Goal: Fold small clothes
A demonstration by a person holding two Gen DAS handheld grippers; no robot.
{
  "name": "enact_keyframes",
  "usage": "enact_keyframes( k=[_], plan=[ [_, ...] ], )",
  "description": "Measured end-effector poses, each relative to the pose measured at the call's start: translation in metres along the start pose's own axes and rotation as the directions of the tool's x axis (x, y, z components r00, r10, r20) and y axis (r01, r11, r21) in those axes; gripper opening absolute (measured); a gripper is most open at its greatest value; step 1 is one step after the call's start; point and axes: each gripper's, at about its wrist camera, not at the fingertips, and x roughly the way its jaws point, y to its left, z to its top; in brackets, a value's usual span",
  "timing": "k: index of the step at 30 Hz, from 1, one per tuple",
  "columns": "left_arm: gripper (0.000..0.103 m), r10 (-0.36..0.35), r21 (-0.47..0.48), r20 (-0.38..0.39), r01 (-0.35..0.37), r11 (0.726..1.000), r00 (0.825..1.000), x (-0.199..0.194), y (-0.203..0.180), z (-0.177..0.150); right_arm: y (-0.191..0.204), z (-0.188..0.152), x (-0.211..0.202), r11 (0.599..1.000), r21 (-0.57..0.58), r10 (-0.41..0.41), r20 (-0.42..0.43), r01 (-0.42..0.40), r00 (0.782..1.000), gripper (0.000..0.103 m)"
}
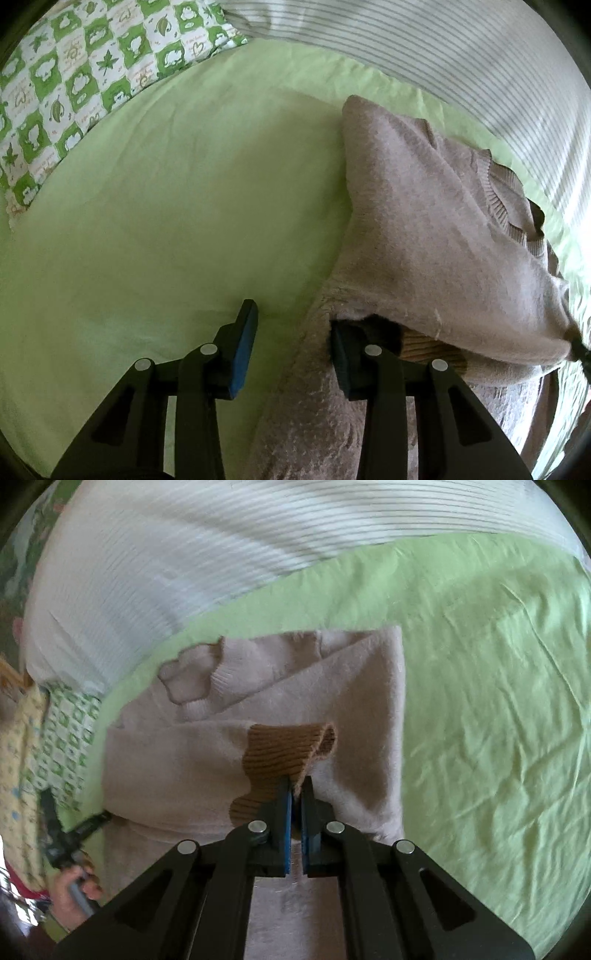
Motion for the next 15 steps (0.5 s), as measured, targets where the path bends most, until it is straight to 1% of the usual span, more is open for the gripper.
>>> enact_keyframes(
  k=[1, 4, 7, 9, 12, 14, 15],
  plan=[
    [0.038, 0.001, 0.001, -0.001, -0.001, 1.000, 1.000, 0.000, 0.000, 0.000, -0.002, -0.001, 0.006, 1.000, 0.005, -0.012, -0.021, 0.012, 1.000, 0.004],
    [0.039, 0.000, 0.002, -0.005, 0.000, 1.000, 1.000, 0.001, 0.001, 0.001, -0.001, -0.009, 0.022, 0.998, -0.029, -0.058, -0.070, 0.057, 0.996, 0.004],
    [0.040, -0.006, -0.006, -0.008, 0.006, 1.000, 1.000, 0.001, 0.002, 0.002, 0.001, -0.016, 0.030, 0.994, -0.066, -0.090, -0.097, 0.084, 0.991, 0.004],
    [0.041, -0.009, -0.018, -0.012, 0.009, 1.000, 1.000, 0.000, 0.004, 0.001, 0.001, -0.018, 0.034, 0.994, -0.063, -0.095, -0.104, 0.089, 0.990, 0.005],
    [0.041, -0.006, -0.018, -0.022, 0.006, 1.000, 1.000, -0.005, 0.005, -0.001, -0.003, -0.016, 0.035, 0.995, -0.032, -0.095, -0.123, 0.092, 0.988, 0.010],
    [0.041, -0.004, -0.012, -0.023, 0.004, 1.000, 1.000, -0.014, 0.006, -0.001, -0.004, -0.014, 0.024, 0.995, -0.014, -0.096, -0.107, 0.095, 0.990, 0.016],
    [0.041, -0.004, -0.008, -0.017, 0.004, 1.000, 1.000, -0.020, 0.006, -0.002, -0.005, -0.014, 0.015, 0.995, -0.003, -0.101, -0.087, 0.101, 0.991, 0.024]
  ],
)
